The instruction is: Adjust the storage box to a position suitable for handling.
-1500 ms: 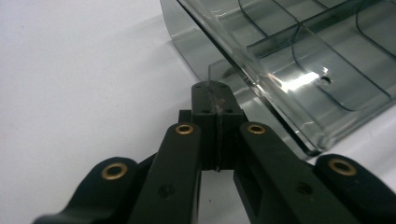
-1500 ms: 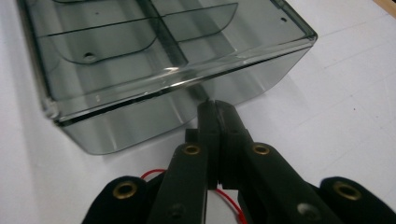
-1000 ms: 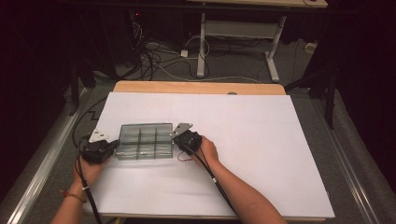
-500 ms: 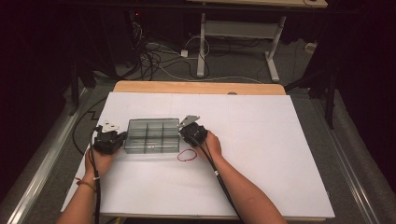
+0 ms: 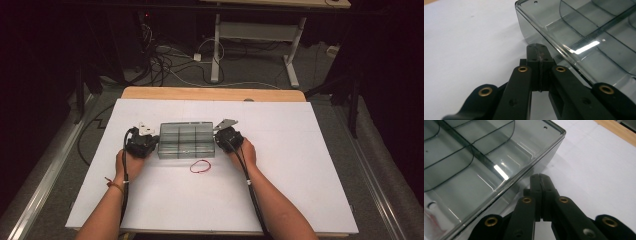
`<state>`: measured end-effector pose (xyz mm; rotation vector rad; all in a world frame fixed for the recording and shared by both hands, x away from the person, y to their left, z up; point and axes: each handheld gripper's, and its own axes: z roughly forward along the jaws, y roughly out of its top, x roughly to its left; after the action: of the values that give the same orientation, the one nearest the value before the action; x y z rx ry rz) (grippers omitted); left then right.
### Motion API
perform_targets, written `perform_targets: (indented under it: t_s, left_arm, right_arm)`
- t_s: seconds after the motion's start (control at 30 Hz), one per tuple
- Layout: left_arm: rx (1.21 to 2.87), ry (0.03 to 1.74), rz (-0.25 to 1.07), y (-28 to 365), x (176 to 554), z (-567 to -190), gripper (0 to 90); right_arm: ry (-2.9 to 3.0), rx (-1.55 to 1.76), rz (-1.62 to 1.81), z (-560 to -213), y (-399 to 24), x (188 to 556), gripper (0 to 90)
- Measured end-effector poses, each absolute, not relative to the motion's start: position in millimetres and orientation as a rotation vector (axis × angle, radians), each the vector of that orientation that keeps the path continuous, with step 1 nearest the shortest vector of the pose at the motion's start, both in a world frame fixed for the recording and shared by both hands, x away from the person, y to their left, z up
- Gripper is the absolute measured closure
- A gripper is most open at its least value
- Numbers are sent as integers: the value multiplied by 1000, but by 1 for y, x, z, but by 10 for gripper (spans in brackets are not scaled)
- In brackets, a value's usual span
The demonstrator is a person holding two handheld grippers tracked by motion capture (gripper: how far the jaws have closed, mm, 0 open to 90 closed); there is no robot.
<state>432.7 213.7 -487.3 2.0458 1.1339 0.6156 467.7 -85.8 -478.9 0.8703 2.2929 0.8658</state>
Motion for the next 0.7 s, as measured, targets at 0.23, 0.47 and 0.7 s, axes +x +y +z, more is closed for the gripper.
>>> perform_targets:
  t_s: [0.23,0.47,0.7]
  left_arm:
    - [2103,1070,628,189,435,-485,875]
    - [2130,1008,625,163,435,-484,875]
    - [2146,983,618,147,437,-485,875]
  right_arm:
    - [2262,876,859,-476,-111,455,900]
    - [2223,931,870,-477,-143,445,900]
    - [2212,919,846,-477,-157,436,900]
